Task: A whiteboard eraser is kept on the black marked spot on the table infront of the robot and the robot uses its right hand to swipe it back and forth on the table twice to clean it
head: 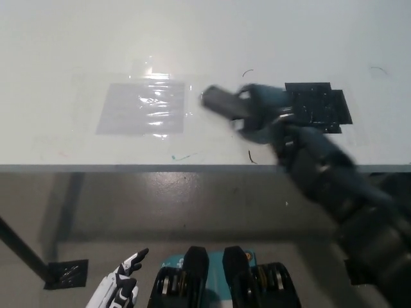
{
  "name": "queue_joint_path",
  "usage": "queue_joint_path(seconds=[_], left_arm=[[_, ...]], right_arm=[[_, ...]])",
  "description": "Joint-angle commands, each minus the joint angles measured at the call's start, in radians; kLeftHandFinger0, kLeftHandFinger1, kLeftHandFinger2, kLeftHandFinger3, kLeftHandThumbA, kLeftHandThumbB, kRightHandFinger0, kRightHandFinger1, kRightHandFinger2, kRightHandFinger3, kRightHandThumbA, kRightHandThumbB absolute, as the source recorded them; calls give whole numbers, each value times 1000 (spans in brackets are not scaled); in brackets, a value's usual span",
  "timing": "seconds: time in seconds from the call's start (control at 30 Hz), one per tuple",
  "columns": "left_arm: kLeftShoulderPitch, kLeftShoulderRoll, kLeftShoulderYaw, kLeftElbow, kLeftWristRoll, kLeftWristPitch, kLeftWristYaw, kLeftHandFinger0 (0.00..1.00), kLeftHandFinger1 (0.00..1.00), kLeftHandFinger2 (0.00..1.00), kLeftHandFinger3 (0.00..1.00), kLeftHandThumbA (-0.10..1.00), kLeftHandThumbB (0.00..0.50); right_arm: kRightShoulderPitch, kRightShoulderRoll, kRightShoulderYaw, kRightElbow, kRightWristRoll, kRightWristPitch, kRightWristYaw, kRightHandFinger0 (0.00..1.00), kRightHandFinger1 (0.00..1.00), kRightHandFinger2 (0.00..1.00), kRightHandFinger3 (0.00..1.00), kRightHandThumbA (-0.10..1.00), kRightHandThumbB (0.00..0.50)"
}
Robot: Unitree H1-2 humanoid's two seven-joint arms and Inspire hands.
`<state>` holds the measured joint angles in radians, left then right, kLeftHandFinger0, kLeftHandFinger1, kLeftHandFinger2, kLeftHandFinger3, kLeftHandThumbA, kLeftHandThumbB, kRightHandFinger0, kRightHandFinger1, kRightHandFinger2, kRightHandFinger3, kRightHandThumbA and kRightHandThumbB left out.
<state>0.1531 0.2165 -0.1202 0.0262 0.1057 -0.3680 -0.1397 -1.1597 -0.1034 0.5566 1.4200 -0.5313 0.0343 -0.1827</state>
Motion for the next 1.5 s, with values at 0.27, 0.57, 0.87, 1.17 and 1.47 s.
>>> queue_joint_path(seconds=[0.27, 0.57, 0.87, 1.17, 1.47], left_arm=[[20, 20, -5, -22, 18, -16, -13, 1000, 1000, 1000, 1000, 1000, 500], [21, 26, -7, -17, 20, -22, -12, 1000, 1000, 1000, 1000, 1000, 500], [25, 24, -12, -12, 15, -24, -14, 1000, 1000, 1000, 1000, 1000, 500], [31, 8, -22, 22, 20, -58, 0, 1000, 1000, 1000, 1000, 1000, 500], [36, 8, -17, 13, 8, -50, -3, 1000, 1000, 1000, 1000, 1000, 500]], right_arm=[[-21, -338, 34, -40, -55, 57, 70, 182, 206, 378, 720, -76, 226], [6, -409, 4, -72, -41, 64, 73, 0, 0, 146, 556, -80, 213], [15, -296, 16, -61, -52, 96, 87, 143, 241, 413, 763, -40, 237], [26, -141, 28, -59, -59, 112, 74, 5, 45, 228, 744, -98, 203], [37, -56, 25, -36, -58, 91, 60, 87, 149, 307, 693, -70, 209]])
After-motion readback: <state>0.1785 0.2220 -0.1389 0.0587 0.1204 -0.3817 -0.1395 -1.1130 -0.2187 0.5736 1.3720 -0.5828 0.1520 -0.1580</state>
